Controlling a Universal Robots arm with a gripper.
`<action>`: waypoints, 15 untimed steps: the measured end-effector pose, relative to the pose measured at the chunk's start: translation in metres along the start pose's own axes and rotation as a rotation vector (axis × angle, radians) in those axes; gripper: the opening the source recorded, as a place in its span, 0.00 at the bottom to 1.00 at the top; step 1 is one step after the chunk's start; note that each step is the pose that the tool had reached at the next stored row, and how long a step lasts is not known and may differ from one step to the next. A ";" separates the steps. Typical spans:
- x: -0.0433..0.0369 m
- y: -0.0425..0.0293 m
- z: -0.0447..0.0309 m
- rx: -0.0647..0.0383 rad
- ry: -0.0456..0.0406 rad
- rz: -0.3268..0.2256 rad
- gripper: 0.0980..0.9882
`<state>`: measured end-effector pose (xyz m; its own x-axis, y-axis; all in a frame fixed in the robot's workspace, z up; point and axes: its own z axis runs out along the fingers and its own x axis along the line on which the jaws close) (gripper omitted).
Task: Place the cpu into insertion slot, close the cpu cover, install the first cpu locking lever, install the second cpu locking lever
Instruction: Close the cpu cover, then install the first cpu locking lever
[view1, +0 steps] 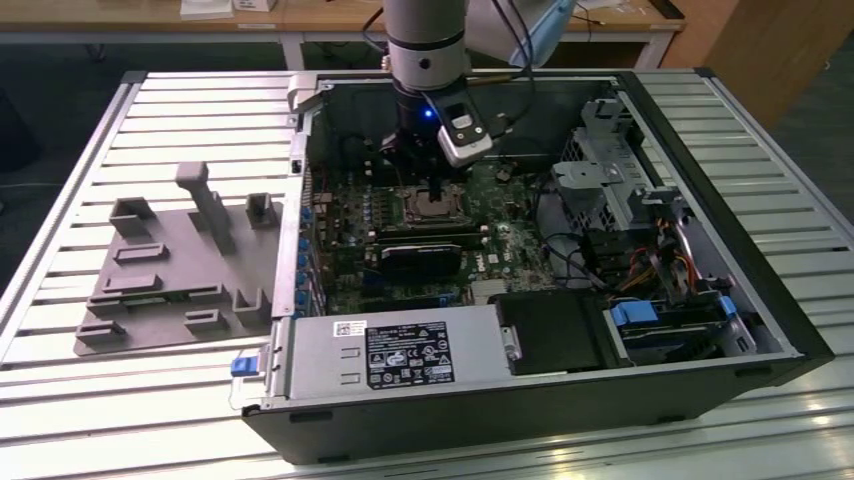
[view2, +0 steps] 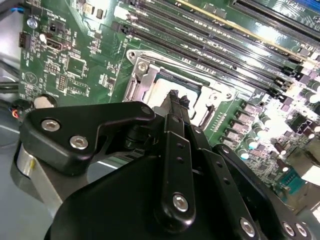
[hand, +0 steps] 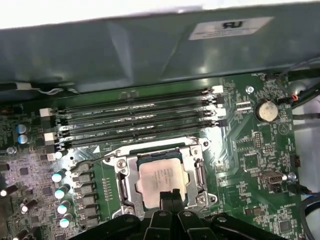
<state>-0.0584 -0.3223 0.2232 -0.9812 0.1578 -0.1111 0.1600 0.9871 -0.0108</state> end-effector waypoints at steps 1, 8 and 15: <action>0.0001 0.0000 -0.0001 0.000 -0.0003 -0.001 0.00; -0.0010 -0.0001 -0.0110 -0.003 -0.0049 -0.015 0.00; -0.0011 -0.0002 -0.0120 -0.003 -0.0061 -0.020 0.00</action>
<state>-0.0586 -0.3223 0.2352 -0.9836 0.1374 -0.1170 0.1395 0.9902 -0.0099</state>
